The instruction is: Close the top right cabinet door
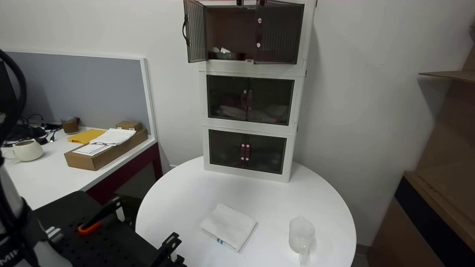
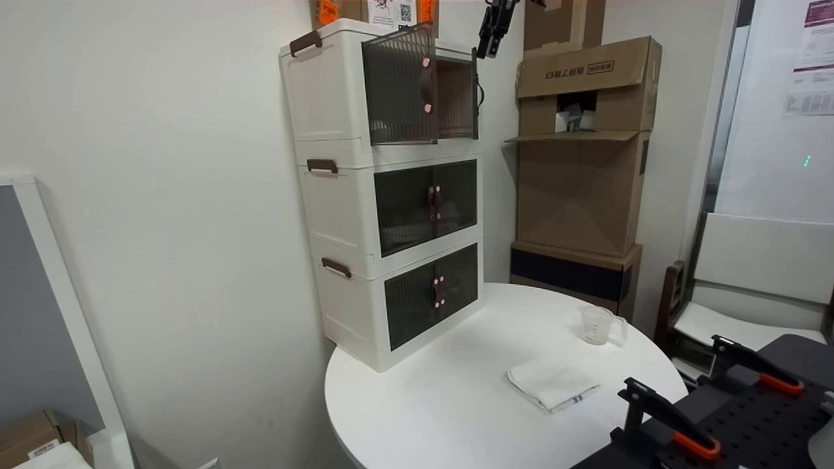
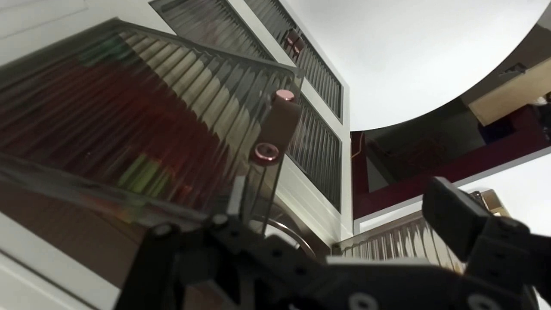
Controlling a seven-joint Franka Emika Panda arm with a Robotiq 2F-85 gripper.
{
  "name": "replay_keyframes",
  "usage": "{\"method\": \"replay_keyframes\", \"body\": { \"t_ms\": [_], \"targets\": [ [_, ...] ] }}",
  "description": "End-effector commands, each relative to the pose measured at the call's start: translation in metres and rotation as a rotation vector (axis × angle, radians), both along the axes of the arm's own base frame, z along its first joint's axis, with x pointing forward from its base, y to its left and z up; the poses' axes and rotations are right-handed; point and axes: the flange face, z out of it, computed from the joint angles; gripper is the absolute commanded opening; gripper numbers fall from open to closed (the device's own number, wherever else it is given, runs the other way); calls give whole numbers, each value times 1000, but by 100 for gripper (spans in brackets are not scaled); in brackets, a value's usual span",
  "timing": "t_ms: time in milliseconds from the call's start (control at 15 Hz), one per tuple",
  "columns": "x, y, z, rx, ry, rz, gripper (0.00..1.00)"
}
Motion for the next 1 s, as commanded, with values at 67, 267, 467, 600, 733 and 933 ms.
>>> {"method": "replay_keyframes", "body": {
  "t_ms": [67,267,467,600,733,933],
  "targets": [
    [-5,4,-9,51,-78,-103,100],
    [-7,-2,-24,76,-70,-115,100],
    [-27,-15,-34,131,16,30,100],
    [-42,-28,-34,158,76,133,100],
    [-55,-44,-31,154,115,193,100],
    [-67,-63,-24,141,117,176,100]
  ]
}}
